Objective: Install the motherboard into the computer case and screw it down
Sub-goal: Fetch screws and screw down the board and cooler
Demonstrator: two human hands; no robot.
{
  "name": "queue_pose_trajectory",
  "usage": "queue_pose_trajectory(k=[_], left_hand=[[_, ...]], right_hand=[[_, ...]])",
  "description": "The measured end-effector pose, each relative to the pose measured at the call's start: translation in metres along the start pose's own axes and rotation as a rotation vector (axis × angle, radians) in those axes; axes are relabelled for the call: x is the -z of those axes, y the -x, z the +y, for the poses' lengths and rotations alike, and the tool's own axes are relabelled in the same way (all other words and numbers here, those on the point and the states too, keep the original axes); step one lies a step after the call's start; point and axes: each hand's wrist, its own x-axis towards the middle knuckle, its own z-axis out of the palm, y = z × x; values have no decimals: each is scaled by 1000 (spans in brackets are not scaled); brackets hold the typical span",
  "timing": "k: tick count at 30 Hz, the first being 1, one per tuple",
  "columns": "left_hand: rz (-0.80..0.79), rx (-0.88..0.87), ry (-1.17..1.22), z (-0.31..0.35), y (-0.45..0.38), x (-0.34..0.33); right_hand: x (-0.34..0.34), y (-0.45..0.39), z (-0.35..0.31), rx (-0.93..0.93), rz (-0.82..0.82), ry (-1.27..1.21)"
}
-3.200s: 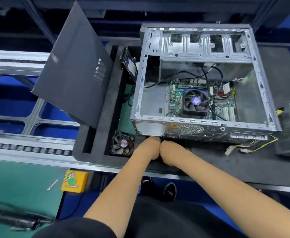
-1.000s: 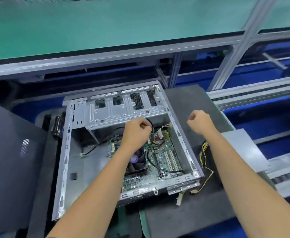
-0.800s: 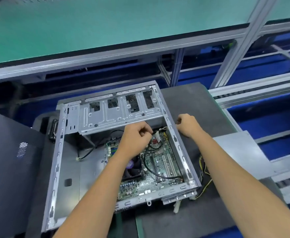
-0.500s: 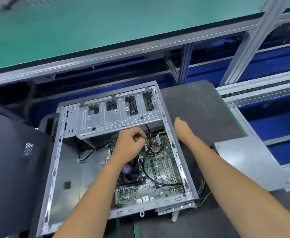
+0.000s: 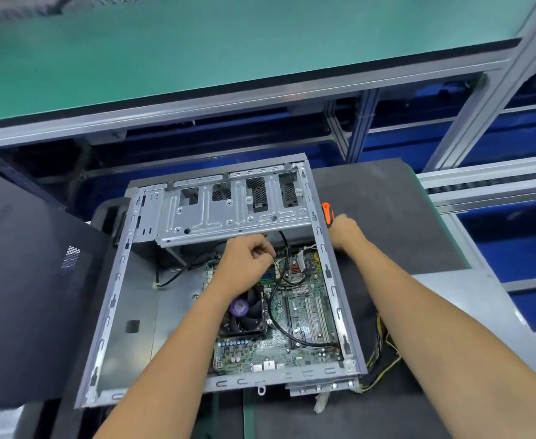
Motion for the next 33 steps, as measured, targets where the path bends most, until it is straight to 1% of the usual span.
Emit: queue_pose_trajectory(k=[4,6,8,11,15,17,20,24,27,33], left_hand=[[-9,18,-17,1,5,6],[-11,51,9,1,8,12],[-17,76,43,0,11,19],[-46,92,95,-2,14,27],[-100,91,231,-2,16,38],[-113,80,311,-4,18,42],[-152,63,407,-8,20,47],[-206,39,431,-12,23,55],[-211,49,424,-18,26,62],[-160,72,414,-30,35,70]], right_hand=[[2,1,-1,-23,16,21],[7,5,-3,-31,66,-49],[23,13,-8,9,189,-146],[64,30,-23,165,401,-251],[131,60,-58,353,727,-547],[157,79,-81,426,829,-653],[174,107,-116,545,862,-833],[160,138,-154,680,816,-996],[137,149,-175,755,759,-983],[100,155,-197,903,673,-791]])
